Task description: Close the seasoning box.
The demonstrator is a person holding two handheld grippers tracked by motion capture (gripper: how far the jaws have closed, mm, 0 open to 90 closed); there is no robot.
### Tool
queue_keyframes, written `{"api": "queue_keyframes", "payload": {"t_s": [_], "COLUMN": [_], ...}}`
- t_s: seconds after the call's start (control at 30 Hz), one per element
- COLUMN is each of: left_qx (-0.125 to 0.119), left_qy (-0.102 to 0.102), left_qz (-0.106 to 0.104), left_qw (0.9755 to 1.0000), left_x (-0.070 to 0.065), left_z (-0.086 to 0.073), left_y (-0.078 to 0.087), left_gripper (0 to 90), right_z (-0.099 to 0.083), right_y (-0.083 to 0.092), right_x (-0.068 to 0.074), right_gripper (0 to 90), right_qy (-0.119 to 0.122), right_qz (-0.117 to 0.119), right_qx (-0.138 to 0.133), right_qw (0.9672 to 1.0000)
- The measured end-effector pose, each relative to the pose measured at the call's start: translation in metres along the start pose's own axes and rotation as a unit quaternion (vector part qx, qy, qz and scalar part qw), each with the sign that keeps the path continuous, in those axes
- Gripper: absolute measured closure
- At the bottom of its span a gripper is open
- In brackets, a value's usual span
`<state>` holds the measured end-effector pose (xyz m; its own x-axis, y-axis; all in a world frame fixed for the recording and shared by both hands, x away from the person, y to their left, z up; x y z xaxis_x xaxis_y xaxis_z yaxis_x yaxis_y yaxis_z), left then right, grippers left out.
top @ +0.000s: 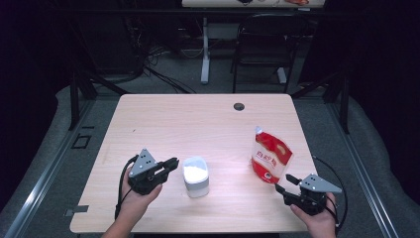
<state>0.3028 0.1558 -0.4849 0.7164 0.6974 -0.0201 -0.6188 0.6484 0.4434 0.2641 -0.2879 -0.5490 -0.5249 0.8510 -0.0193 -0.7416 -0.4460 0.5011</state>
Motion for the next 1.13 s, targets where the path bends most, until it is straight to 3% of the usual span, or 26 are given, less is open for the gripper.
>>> {"api": "queue_keyframes", "payload": {"t_s": [0.2, 0.3, 0.43, 0.63, 1.03, 1.13], "left_qx": [-0.001, 0.008, 0.014, 0.028, 0.056, 0.051], "left_qy": [0.019, 0.039, 0.054, 0.057, 0.07, 0.074], "left_qz": [0.021, 0.038, 0.046, 0.062, 0.092, 0.094], "left_qw": [0.9996, 0.9985, 0.9973, 0.9961, 0.9917, 0.9914], "left_x": [0.017, 0.032, 0.041, 0.048, 0.064, 0.065], "left_z": [-0.006, -0.014, -0.022, -0.034, -0.053, -0.053], "left_y": [0.0, -0.001, -0.005, -0.014, -0.026, -0.025], "left_gripper": [76.5, 75.4, 72.1, 64.5, 50.6, 48.5], "right_z": [0.0, -0.001, -0.002, -0.004, -0.005, -0.005], "right_y": [-0.001, -0.001, -0.003, -0.008, -0.009, -0.008], "right_x": [0.002, 0.002, 0.003, 0.004, 0.002, 0.002], "right_gripper": [45.6, 45.7, 45.6, 45.6, 45.5, 45.4], "right_qy": [0.004, 0.004, 0.009, 0.024, 0.018, 0.021], "right_qz": [0.003, -0.001, -0.004, -0.008, -0.007, -0.013], "right_qx": [0.004, 0.005, 0.009, 0.03, 0.03, 0.033], "right_qw": [1.0, 1.0, 0.9999, 0.9992, 0.9993, 0.9992]}}
Point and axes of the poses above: each handheld gripper's, and its own axes: y roughly backward along the jaws, z roughly out of its top, x roughly to its left, the point moved 2 cm from there along -y, roughly forward along the jaws, and after that the axes turned 1 degree about x, right-handed, at the moved point
